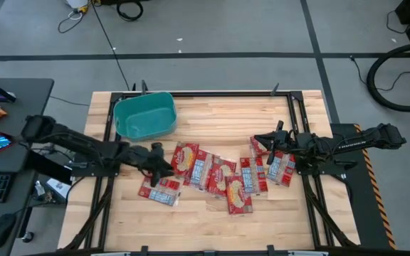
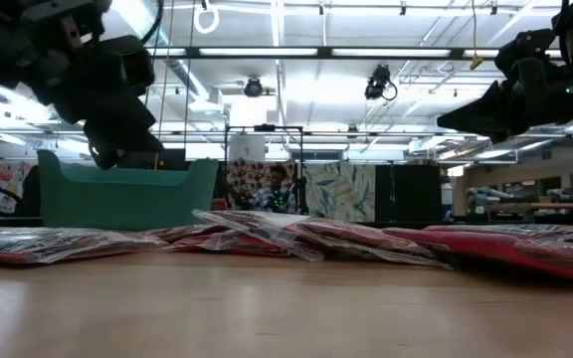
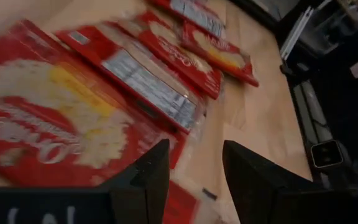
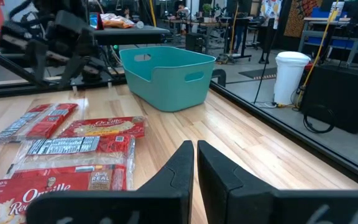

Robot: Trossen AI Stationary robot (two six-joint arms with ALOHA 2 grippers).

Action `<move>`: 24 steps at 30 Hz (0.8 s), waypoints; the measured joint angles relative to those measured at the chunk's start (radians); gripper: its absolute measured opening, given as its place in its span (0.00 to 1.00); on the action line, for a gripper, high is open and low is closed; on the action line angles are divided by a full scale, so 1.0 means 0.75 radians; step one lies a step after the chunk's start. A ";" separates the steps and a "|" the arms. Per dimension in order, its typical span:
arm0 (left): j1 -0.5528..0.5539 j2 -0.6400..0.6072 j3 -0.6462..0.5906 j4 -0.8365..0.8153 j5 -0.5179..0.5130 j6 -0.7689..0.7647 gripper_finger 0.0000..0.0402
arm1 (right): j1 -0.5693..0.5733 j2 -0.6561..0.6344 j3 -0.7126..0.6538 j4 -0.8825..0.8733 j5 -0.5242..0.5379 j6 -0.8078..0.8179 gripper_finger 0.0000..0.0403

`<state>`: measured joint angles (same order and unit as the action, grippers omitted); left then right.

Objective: Sort popcorn bags into baskets
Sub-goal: Put the red popcorn bag into the green bin

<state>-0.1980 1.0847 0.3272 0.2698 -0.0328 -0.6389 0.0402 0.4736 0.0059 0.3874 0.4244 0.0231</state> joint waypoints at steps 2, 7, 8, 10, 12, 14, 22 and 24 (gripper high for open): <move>-0.036 0.109 0.075 -0.003 -0.043 0.026 0.38 | 0.000 0.001 0.000 -0.001 0.000 0.000 0.06; -0.074 0.335 0.248 -0.009 -0.111 0.296 0.38 | 0.000 0.000 0.000 0.000 0.000 0.000 0.06; -0.074 0.374 0.278 -0.012 -0.115 0.369 0.38 | 0.000 0.000 0.000 0.000 0.000 0.000 0.06; -0.078 0.440 0.326 -0.021 -0.116 0.496 0.38 | 0.000 0.001 0.000 0.000 0.000 0.000 0.06; -0.089 0.491 0.363 -0.048 -0.122 0.605 0.38 | 0.000 0.000 0.000 0.000 0.000 0.000 0.06; -0.108 0.543 0.388 -0.065 -0.135 0.709 0.38 | 0.000 0.001 0.000 0.000 0.000 0.000 0.06; -0.249 0.649 0.407 -0.095 -0.400 1.265 0.38 | 0.000 0.001 0.000 0.004 0.000 0.000 0.06; -0.292 0.665 0.405 -0.100 -0.516 1.411 0.38 | 0.000 0.001 0.000 0.005 0.000 0.000 0.06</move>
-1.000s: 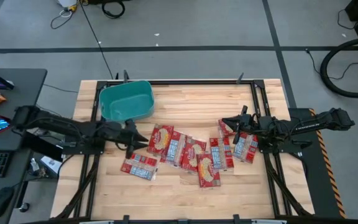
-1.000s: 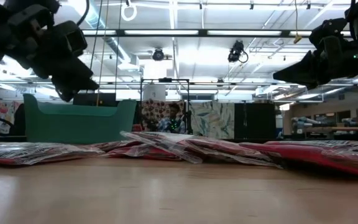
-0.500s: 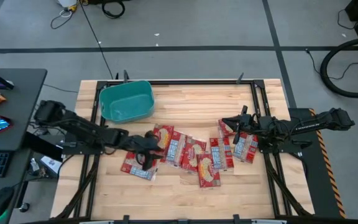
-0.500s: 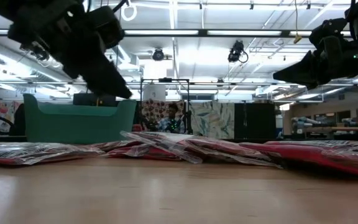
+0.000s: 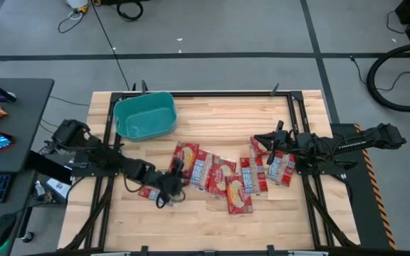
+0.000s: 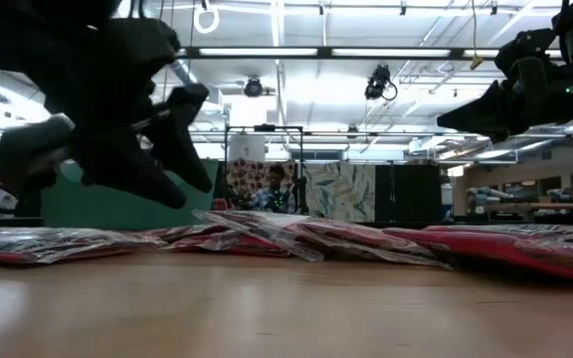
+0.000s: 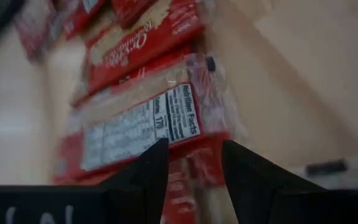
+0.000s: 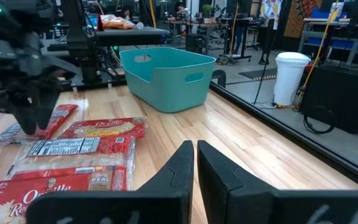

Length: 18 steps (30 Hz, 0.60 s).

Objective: Sort popcorn bags into baskets
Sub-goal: Put the red popcorn bag into the green bin

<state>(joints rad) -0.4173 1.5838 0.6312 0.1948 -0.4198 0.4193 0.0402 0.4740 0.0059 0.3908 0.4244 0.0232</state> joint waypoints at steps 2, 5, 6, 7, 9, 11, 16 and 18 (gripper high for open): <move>-0.033 0.015 0.001 -0.011 -0.090 0.140 0.38 | 0.000 0.000 0.000 0.002 0.000 0.000 0.06; -0.061 0.046 0.001 -0.009 -0.208 0.277 0.38 | 0.000 0.000 0.000 0.006 0.000 0.000 0.06; -0.064 0.053 0.001 -0.007 -0.231 0.310 0.38 | 0.000 0.000 0.000 0.006 0.000 0.000 0.06; -0.065 0.060 0.001 -0.009 -0.244 0.340 0.38 | 0.000 0.000 0.000 0.006 0.000 0.000 0.06; -0.064 0.077 0.001 -0.005 -0.250 0.388 0.38 | 0.000 0.000 0.000 0.006 0.000 0.000 0.06; -0.064 0.096 0.000 0.015 -0.254 0.421 0.38 | 0.000 0.000 0.000 0.006 0.000 0.000 0.06; -0.060 0.141 0.002 0.141 -0.255 0.518 0.38 | -0.001 0.000 0.000 0.006 0.000 0.000 0.06; -0.060 0.153 0.001 0.190 -0.254 0.564 0.38 | 0.000 0.000 0.000 0.006 0.000 0.000 0.06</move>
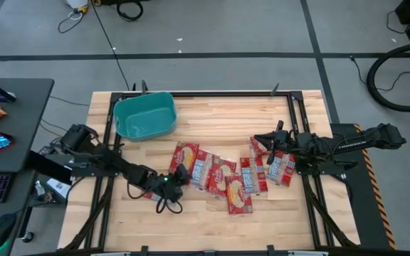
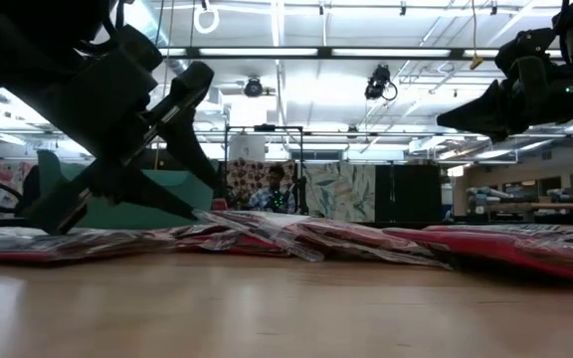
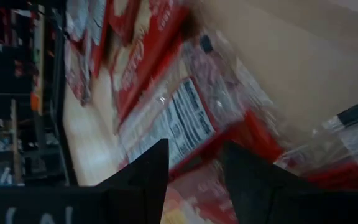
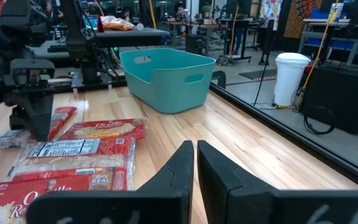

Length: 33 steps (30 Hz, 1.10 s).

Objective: Sort popcorn bags into baskets
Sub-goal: Put the red popcorn bag into the green bin

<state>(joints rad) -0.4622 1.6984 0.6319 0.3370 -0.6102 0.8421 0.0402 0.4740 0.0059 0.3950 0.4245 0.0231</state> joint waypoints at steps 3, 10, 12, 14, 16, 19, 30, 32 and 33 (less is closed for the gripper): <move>0.002 0.005 0.000 0.027 0.001 0.020 0.38 | 0.000 0.000 0.000 0.000 0.000 0.000 0.06; 0.038 0.005 0.000 0.027 0.094 0.029 0.38 | 0.000 0.000 0.000 0.000 0.000 0.000 0.06; 0.055 0.005 0.000 0.027 0.150 0.029 0.38 | 0.000 0.000 0.000 0.000 0.000 0.000 0.06; 0.069 0.005 0.000 0.039 0.167 0.042 0.38 | 0.000 0.000 0.000 0.000 0.000 0.000 0.06; 0.084 0.007 -0.002 0.071 0.182 0.055 0.38 | 0.000 0.000 0.000 0.000 0.000 0.000 0.06; 0.124 0.007 -0.002 0.092 0.288 0.056 0.38 | 0.000 0.000 0.000 0.000 0.000 0.000 0.06; 0.237 0.007 -0.002 0.110 0.494 0.040 0.34 | 0.000 0.000 0.000 0.000 0.000 0.000 0.06; 0.247 0.007 -0.002 0.110 0.510 0.024 0.29 | 0.000 0.000 0.000 0.000 0.000 0.000 0.06; 0.250 0.007 -0.002 0.110 0.517 0.012 0.26 | -0.001 0.000 0.000 0.000 0.000 0.001 0.06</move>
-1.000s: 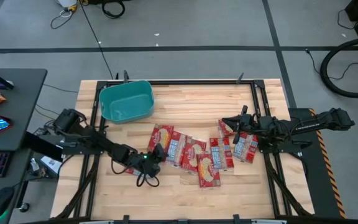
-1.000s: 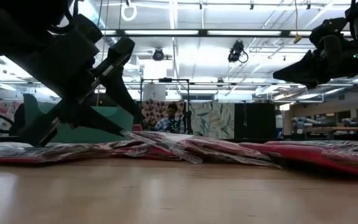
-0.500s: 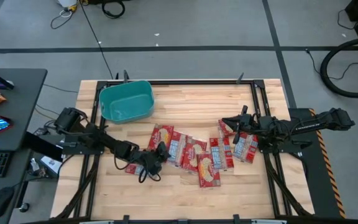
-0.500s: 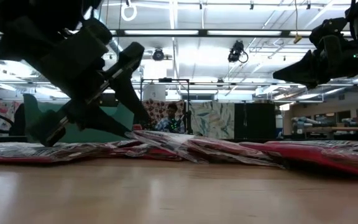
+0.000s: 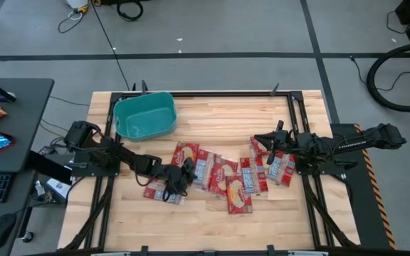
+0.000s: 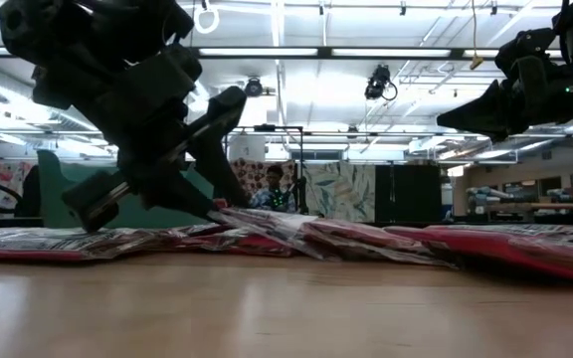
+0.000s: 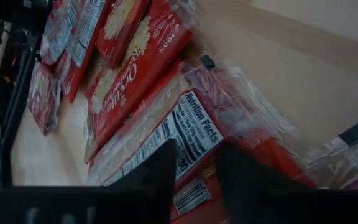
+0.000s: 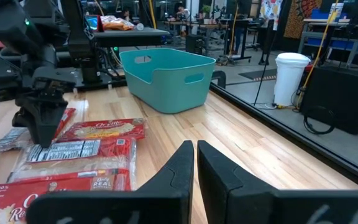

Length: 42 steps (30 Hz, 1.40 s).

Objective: Sort popcorn bags into baskets
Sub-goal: Put the red popcorn bag into the green bin

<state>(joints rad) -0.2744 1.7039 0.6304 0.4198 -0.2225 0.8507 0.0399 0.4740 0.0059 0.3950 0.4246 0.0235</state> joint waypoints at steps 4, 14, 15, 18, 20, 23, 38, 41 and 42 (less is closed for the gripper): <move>0.004 0.020 0.000 0.025 0.005 -0.049 0.10 | 0.000 0.000 0.000 0.000 0.000 -0.001 0.06; -0.013 -0.053 0.000 0.142 -0.183 -0.211 0.01 | 0.000 0.000 0.000 0.001 0.000 -0.001 0.06; -0.015 -0.085 0.000 0.138 -0.208 -0.217 0.01 | 0.001 0.000 0.000 0.001 0.000 -0.001 0.06; -0.014 -0.189 0.000 0.091 -0.263 -0.260 0.01 | 0.000 0.000 0.000 0.002 0.000 0.000 0.06; -0.014 -0.256 0.002 0.033 -0.294 -0.289 0.01 | 0.000 0.000 0.000 0.002 0.000 -0.001 0.06; -0.014 -0.344 0.002 -0.089 -0.354 -0.321 0.00 | 0.001 0.000 0.000 0.002 0.000 0.000 0.06; -0.001 -0.180 0.133 -0.393 -0.239 -0.875 0.15 | 0.001 0.000 0.000 0.013 0.000 0.000 0.06; -0.015 -0.066 0.249 -0.516 -0.211 -0.882 0.24 | 0.001 0.000 0.000 0.022 0.000 0.000 0.06; -0.018 -0.031 0.286 -0.546 -0.193 -0.889 0.27 | 0.001 0.000 0.000 0.022 0.000 0.000 0.06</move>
<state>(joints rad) -0.2878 1.6802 0.8448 0.0102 -0.3675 0.1839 0.0402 0.4740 0.0059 0.4114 0.4245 0.0235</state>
